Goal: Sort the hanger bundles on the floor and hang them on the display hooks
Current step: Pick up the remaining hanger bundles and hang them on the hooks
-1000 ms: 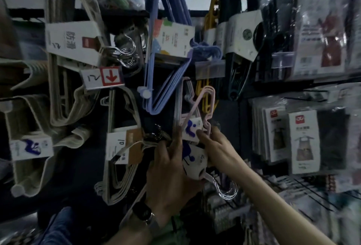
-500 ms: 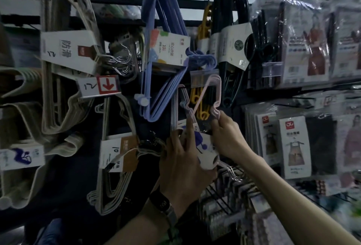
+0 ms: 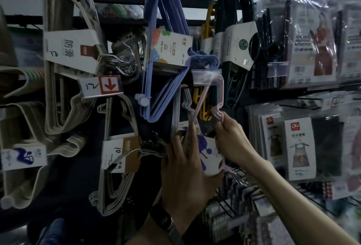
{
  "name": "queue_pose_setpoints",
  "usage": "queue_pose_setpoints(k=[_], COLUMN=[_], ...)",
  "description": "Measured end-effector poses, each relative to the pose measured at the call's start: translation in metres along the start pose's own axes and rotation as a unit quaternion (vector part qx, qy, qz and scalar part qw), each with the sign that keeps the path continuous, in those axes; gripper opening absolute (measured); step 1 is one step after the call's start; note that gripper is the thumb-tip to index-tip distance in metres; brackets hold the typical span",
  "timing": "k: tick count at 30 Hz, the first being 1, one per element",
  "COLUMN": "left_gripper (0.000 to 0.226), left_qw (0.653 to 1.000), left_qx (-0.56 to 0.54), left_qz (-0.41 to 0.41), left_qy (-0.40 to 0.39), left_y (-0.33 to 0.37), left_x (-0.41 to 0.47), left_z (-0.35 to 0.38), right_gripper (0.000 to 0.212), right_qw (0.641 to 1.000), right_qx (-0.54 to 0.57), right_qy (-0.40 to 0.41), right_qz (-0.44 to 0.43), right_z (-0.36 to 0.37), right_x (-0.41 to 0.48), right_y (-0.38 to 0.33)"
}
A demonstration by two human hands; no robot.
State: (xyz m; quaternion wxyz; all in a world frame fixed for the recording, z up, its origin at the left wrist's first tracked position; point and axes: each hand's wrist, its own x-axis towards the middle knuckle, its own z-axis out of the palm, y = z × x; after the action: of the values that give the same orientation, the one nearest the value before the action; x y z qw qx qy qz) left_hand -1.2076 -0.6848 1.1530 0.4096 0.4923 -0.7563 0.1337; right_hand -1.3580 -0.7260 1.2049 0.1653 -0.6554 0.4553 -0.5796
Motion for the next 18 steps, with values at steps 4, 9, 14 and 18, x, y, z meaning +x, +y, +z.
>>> queue_pose_setpoints(k=[4,9,14,18], left_gripper=[0.129,0.122,0.131,0.134], left_qw=[0.999,0.996,0.999,0.999], left_qx=[0.031,0.070,0.027,0.008], left_qz=[0.002,-0.006,-0.028,-0.032], left_qy=[0.014,0.055,0.007,-0.011], left_y=[-0.002,-0.007,-0.005,-0.009], left_x=[-0.003,-0.004,-0.001,-0.004], left_z=[0.005,0.019,0.026,0.042], right_gripper=[0.024,0.042,0.025,0.022], right_qw=[1.000,0.998,0.999,1.000], right_qx=[0.015,0.045,0.034,0.019], right_qy=[0.009,0.024,-0.005,-0.001], right_qz=[-0.025,-0.026,-0.015,0.002], right_z=[0.008,0.016,0.016,0.018], right_x=[0.000,0.005,0.010,0.004], right_y=[0.007,0.021,0.037,0.052])
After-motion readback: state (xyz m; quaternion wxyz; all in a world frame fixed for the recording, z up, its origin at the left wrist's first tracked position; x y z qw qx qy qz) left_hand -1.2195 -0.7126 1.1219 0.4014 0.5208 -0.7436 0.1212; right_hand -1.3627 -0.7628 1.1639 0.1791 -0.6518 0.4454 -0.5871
